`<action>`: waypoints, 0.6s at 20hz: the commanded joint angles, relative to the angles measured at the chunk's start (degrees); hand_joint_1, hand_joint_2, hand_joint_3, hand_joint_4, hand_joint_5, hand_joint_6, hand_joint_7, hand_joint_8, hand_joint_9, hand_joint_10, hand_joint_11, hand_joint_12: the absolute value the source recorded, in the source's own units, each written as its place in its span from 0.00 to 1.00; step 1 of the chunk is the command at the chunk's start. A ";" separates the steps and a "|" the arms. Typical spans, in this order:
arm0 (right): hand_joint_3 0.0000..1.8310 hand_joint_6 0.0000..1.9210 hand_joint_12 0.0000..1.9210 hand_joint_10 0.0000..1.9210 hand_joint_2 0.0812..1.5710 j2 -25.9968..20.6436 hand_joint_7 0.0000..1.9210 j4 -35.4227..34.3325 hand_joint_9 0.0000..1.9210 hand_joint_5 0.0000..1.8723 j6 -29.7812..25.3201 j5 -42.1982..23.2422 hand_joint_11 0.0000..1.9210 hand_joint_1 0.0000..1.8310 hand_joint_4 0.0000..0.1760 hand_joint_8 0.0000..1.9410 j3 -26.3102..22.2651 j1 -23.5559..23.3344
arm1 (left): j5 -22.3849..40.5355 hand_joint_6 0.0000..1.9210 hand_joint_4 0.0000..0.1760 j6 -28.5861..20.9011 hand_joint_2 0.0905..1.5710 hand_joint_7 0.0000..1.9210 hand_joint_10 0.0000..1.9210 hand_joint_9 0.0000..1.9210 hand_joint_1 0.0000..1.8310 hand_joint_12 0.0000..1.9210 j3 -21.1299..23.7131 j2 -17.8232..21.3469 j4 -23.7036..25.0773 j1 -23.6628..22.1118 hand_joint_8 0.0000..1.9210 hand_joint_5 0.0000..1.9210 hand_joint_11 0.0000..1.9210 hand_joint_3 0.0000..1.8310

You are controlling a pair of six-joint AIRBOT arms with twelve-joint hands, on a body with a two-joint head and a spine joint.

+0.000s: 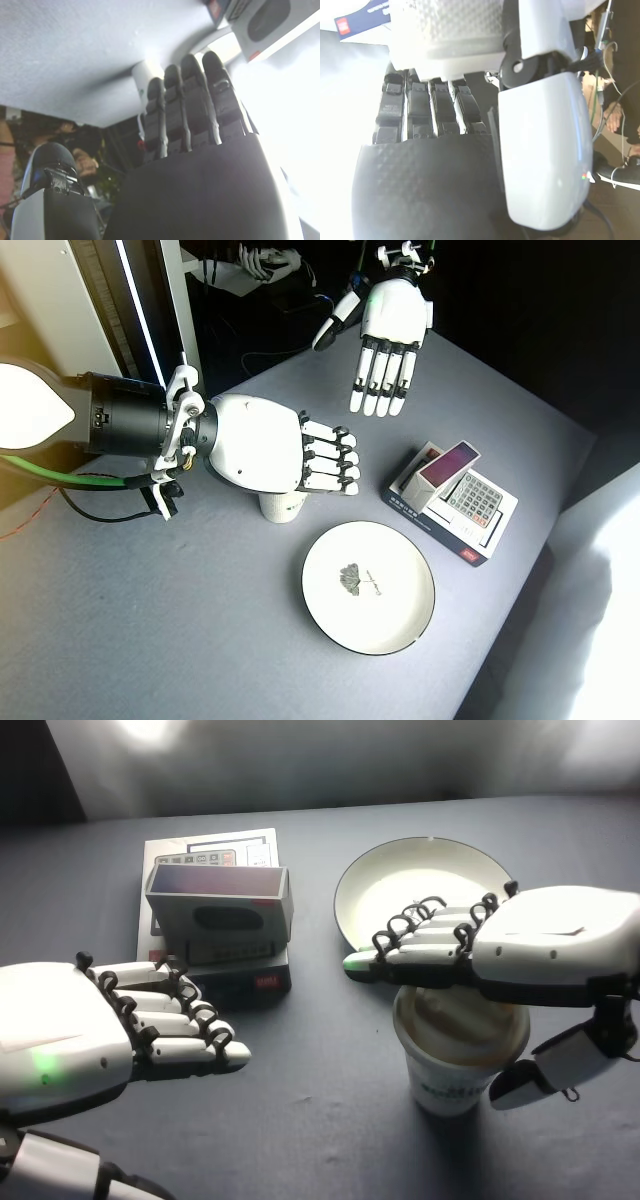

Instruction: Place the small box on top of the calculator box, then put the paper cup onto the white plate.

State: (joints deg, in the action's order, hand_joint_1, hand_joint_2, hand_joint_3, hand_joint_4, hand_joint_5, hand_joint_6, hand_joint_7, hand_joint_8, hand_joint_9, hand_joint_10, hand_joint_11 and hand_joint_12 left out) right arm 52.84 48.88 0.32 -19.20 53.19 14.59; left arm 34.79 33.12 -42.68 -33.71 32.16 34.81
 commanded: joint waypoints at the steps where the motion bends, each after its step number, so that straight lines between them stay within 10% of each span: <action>1: 0.00 0.00 0.35 0.00 0.57 -0.25 0.00 -0.83 0.00 0.00 -2.05 -5.01 0.00 0.67 0.00 0.00 0.32 -0.07 | 5.55 0.00 0.00 -0.28 0.66 0.18 0.00 0.16 0.08 0.35 0.30 0.20 -1.07 -0.23 0.00 0.17 0.00 0.00; 8: 0.01 0.00 0.55 0.01 0.64 -0.30 0.01 1.84 0.04 0.01 -2.18 -5.83 0.00 0.68 0.00 0.00 0.46 2.55 | 5.49 0.00 0.00 -0.39 0.67 0.17 0.00 0.15 0.07 0.31 0.28 -0.61 -0.71 -1.16 0.00 0.15 0.00 0.00; 12: 0.00 0.03 0.70 0.05 0.67 -1.10 0.29 2.21 0.30 0.28 -2.18 -6.67 0.09 0.75 0.00 0.01 0.49 3.36 | 5.39 0.00 0.00 -0.39 0.68 0.18 0.00 0.17 0.09 0.36 0.28 -0.89 -0.77 -1.66 0.00 0.15 0.00 0.00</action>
State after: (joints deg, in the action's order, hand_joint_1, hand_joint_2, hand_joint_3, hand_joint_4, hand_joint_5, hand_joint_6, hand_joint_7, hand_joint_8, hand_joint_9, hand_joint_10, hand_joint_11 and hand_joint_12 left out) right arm 52.29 51.46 -1.48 -23.86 53.67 17.74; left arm 35.24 32.91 -42.28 -34.65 32.49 33.74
